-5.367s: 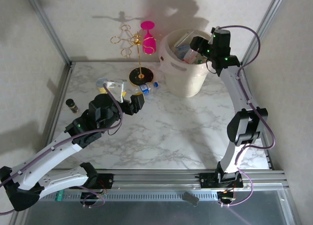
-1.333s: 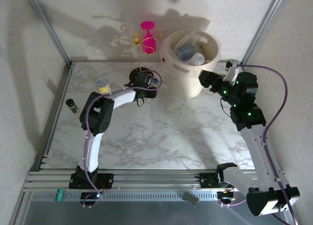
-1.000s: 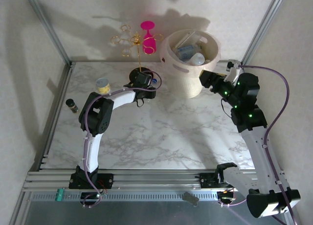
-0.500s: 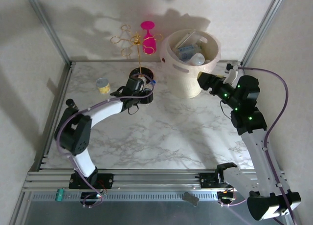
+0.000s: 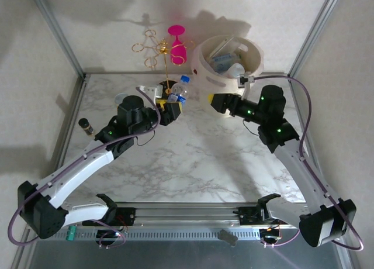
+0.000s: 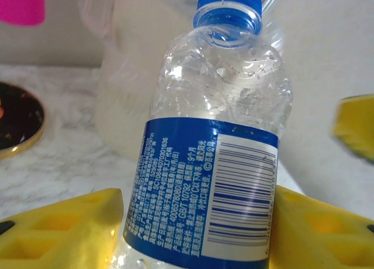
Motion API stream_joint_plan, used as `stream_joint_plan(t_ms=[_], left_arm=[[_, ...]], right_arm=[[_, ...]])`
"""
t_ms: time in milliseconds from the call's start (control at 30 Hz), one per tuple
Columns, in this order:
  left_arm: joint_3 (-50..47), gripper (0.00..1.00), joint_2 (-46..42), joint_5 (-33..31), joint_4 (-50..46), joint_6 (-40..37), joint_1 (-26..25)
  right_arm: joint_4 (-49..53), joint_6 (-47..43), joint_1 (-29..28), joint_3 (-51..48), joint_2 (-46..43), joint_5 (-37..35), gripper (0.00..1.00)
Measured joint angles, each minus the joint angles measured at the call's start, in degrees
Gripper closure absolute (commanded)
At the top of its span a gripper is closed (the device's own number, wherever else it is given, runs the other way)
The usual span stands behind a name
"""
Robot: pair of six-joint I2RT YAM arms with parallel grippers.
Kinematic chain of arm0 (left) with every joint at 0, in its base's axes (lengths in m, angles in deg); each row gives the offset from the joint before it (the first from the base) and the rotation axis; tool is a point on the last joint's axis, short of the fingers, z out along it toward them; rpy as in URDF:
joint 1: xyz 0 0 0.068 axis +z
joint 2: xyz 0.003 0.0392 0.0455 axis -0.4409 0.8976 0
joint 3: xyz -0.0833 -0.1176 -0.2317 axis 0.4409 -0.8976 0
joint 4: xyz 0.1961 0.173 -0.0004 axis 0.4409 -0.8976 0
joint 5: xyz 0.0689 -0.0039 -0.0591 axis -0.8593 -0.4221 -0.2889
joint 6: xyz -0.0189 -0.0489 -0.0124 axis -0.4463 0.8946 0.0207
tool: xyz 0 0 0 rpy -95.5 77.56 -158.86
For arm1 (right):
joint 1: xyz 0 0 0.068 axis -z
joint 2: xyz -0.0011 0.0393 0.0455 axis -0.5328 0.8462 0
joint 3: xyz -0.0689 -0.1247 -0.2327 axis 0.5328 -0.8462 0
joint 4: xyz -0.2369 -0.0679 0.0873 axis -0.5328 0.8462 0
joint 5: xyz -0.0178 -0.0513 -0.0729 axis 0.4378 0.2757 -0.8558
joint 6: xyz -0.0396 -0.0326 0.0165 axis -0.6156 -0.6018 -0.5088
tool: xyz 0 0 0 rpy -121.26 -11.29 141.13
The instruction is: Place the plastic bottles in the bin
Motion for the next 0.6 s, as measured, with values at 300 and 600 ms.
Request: stream_joint_plan(t_ms=[300,600], left_arm=[[0.02,0.42,-1.53,4.52,2.29,0.61,-1.2],[0.22,0.42,-1.9,7.04,4.35,1.33,-1.68]], right_arm=[[-8.22,5.68,-6.32,5.09,7.32,0.79,0.01],[-10.58,7.89,-9.29,7.72,12.33,0.46,0.1]])
